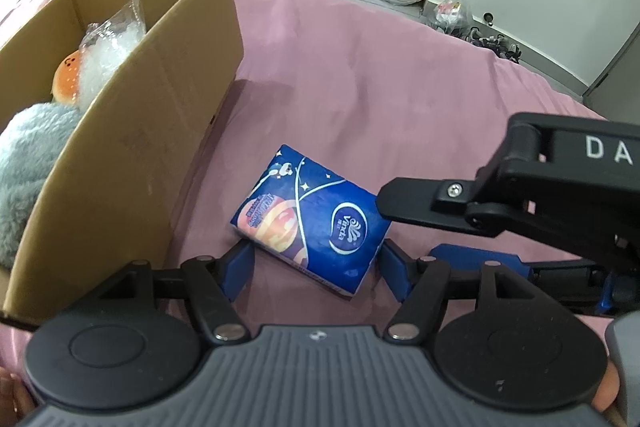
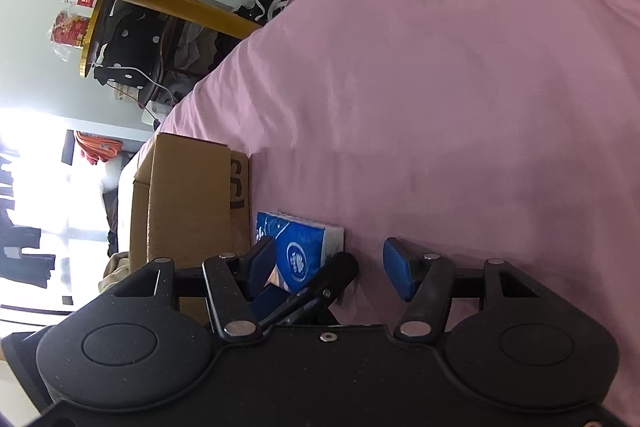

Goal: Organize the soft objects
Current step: 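Close the left tool on the blue tissue pack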

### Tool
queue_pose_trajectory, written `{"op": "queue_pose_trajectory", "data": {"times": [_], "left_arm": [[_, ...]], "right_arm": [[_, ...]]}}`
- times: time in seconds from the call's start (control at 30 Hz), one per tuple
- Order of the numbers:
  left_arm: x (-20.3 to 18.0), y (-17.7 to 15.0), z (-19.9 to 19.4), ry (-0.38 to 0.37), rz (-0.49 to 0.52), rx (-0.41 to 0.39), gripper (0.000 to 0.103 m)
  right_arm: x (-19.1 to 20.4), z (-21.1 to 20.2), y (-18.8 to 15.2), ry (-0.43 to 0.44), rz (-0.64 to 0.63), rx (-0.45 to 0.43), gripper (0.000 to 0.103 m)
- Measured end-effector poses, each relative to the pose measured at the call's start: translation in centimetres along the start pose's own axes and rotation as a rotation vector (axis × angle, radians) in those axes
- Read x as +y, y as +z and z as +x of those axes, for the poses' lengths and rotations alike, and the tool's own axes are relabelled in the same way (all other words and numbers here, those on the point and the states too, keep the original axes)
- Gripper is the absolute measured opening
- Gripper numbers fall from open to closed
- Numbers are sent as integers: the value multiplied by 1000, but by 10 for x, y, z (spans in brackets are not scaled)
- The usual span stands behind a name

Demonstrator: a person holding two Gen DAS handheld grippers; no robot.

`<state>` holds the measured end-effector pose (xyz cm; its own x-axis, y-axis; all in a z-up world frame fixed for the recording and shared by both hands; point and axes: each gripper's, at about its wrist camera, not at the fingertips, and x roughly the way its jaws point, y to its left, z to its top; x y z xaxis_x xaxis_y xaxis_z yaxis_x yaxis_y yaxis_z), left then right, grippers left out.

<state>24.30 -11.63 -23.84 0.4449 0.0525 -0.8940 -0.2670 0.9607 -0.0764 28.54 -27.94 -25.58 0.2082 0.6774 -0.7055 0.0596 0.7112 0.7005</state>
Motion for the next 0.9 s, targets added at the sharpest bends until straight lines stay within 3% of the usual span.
{"op": "queue_pose_trajectory", "data": {"times": [0.13,0.33,0.47,0.9], "left_arm": [[1,1,0,-9,-5,-24,67],[8,-1,-4,-14,-37,-41,53],[13,-1,-6,-27,-49,-40,45],[21,-1,-12,-92,-71,-37,39]], "right_arm": [[3,2,3,2,-33,-8,59],[7,12,12,22,-74,-14,58],[11,22,18,45,-100,6,49],[20,23,19,39,-184,43,30]]}}
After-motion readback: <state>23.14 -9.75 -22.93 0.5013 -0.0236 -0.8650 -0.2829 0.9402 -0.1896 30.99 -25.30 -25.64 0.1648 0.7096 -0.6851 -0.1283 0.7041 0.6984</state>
